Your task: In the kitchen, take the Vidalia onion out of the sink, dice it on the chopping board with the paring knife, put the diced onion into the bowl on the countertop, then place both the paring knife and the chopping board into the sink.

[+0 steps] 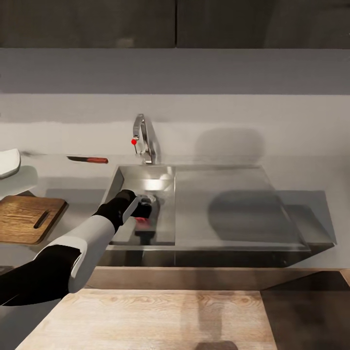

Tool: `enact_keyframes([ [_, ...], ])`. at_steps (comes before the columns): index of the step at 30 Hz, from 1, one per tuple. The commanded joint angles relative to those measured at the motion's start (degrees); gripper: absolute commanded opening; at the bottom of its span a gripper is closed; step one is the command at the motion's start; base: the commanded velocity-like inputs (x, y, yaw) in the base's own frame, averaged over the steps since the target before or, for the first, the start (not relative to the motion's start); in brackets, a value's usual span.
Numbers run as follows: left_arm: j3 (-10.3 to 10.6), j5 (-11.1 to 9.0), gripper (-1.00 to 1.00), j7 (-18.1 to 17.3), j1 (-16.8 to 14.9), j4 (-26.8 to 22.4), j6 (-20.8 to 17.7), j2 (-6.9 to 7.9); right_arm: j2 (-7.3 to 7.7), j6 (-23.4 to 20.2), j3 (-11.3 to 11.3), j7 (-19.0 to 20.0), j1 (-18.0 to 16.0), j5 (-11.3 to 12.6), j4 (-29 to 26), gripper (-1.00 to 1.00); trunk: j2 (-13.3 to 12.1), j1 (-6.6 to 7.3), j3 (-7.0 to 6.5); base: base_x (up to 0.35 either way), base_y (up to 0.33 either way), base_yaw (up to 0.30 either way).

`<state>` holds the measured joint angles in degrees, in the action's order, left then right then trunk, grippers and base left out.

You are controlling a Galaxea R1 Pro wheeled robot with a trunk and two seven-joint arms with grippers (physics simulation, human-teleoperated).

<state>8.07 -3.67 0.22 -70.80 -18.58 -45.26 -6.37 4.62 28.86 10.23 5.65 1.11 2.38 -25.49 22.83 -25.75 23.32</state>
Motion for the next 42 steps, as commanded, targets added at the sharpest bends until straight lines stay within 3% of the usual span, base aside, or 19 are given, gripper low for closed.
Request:
enact_keyframes([
  [1,0.5,-0.3,-1.00,0.0,0.0,-0.1,-0.2,0.02,-0.01,0.1,0.3,0.6,0.0,0.3,-0.1,1.00,0.1,-0.04,-0.01,0.000,0.000,0.000],
  [8,0.5,-0.4,-1.00,0.0,0.0,-3.0,-0.3,0.04,-0.04,0.0,0.3,0.6,0.0,0.2,-0.1,1.00,0.1,-0.04,-0.64,0.000,0.000,0.000],
  [15,0.5,-0.5,-1.00,0.0,3.4,-15.8,-1.1,0.09,-0.03,0.0,0.3,0.6,0.0,0.2,0.0,1.00,0.1,-0.04,-1.27,0.000,0.000,0.000],
  [17,0.5,-0.5,-1.00,0.0,6.0,-21.1,-1.5,0.53,0.00,0.0,0.3,0.6,0.0,0.2,-0.1,1.00,0.1,-0.04,-1.45,0.000,0.000,0.000],
  [19,0.5,-0.5,-1.00,0.0,10.7,-31.0,-7.6,1.14,0.01,0.0,0.3,0.6,0.0,0.2,-0.1,1.00,0.1,-0.04,-1.63,0.000,0.000,0.000],
  [21,0.5,-0.5,-1.00,0.0,13.3,-36.6,-10.1,1.42,0.03,0.0,0.3,0.6,0.0,0.2,0.0,1.00,0.1,-0.04,-1.81,0.000,0.000,0.000],
  [22,0.5,-0.5,-1.00,-0.1,16.4,-42.6,-11.3,2.04,-0.01,0.0,0.3,0.6,0.0,0.2,0.0,1.00,0.1,-0.04,-1.90,0.000,0.000,0.000],
  [23,0.5,-0.6,-1.00,-0.1,18.5,-46.5,-11.8,2.43,-0.03,0.0,0.3,0.6,0.0,0.2,0.0,1.00,0.1,-0.04,-1.99,0.000,0.000,0.000],
  [24,0.5,-0.6,-1.00,-0.1,22.4,-53.4,-12.3,2.92,-0.04,0.0,0.3,0.6,0.0,0.2,0.0,1.00,0.1,-0.04,-2.08,0.000,0.000,0.000],
  [27,0.5,-0.6,-1.00,-0.1,27.3,-61.4,-12.6,4.32,-0.05,0.0,0.3,0.6,0.0,0.2,0.0,1.00,0.1,-0.04,-2.36,0.000,0.000,0.000],
  [33,0.4,-0.5,-1.00,-0.1,32.0,-69.0,-12.7,6.13,-0.05,0.0,0.3,0.5,0.0,0.2,0.0,1.00,0.1,-0.04,-2.90,0.000,0.000,0.000],
  [42,0.2,-0.5,-1.00,-0.2,32.7,-70.3,-12.7,6.24,-0.05,0.0,0.3,0.5,0.0,0.2,0.0,1.00,0.1,-0.04,-3.71,-0.015,0.080,0.000],
])
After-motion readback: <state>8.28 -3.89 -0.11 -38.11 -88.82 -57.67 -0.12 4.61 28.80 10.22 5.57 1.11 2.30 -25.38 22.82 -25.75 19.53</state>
